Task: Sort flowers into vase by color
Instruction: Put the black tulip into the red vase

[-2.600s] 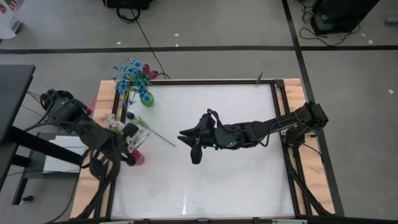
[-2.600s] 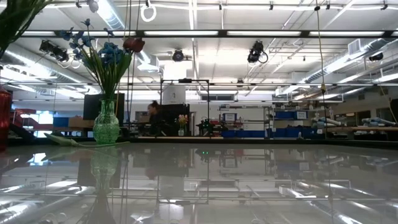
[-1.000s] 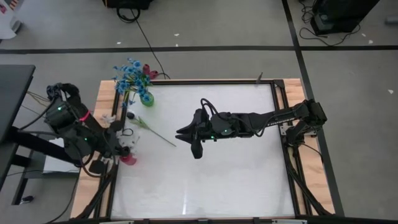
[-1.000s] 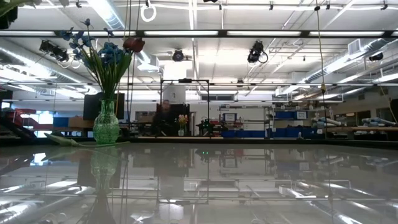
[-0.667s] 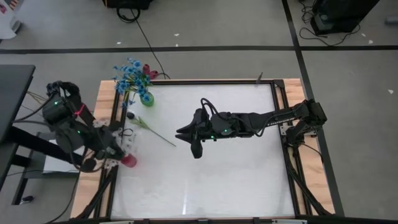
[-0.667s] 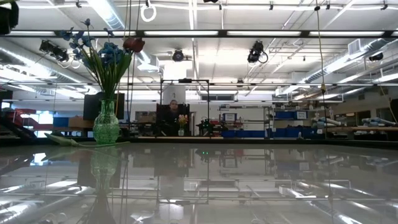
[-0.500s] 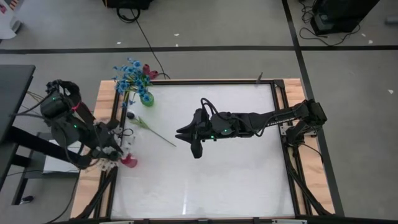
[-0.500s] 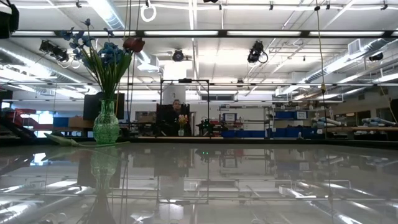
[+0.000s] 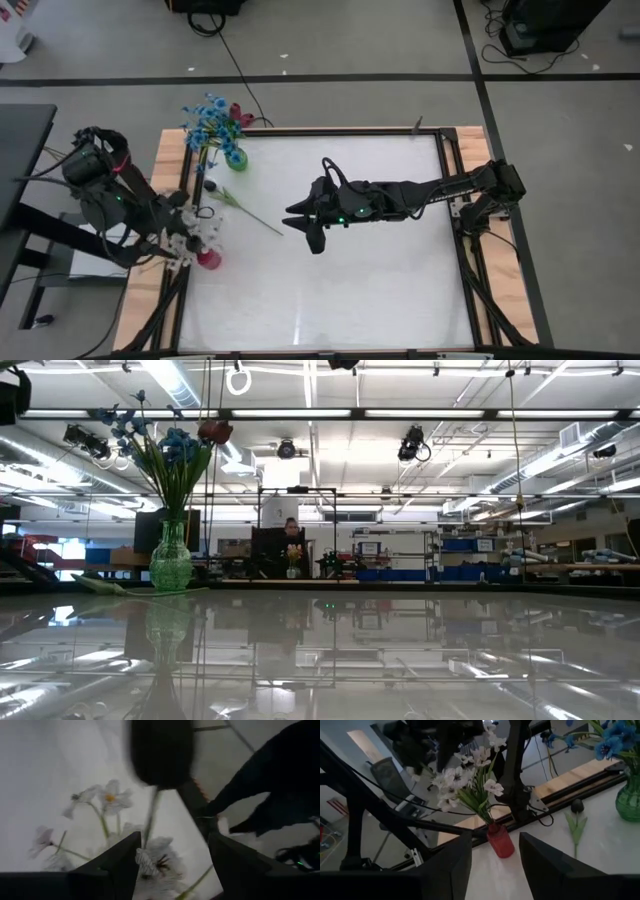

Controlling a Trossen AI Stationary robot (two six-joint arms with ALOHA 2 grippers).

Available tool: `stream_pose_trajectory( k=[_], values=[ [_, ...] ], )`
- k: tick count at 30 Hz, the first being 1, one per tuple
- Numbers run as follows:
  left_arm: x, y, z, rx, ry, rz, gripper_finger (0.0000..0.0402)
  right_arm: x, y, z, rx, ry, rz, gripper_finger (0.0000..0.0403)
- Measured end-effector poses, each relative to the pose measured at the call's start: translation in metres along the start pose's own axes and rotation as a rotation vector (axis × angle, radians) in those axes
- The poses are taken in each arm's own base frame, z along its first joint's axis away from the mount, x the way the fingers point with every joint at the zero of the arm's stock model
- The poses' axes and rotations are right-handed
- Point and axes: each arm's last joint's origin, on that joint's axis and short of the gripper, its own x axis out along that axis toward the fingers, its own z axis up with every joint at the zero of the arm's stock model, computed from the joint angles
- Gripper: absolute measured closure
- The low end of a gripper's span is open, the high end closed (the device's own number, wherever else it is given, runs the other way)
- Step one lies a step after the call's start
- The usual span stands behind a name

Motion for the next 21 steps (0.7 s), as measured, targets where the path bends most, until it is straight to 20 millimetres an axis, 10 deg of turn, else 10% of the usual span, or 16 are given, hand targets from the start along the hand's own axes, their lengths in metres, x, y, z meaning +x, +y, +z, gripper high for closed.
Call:
stream_pose_trajectory(
  k=[9,21],
  values=[
    [-0.044,0.003,0.019,0.028,-0.106,-0.023,0.0174,0.005,-0.001,-0.004,-0.002,-0.004,-0.024,0.023],
    [-0.062,0.014,-0.007,-0.188,0.189,-0.131,0.0209,0.049,-0.006,-0.054,-0.026,0.07,-0.058,0.023]
  ],
)
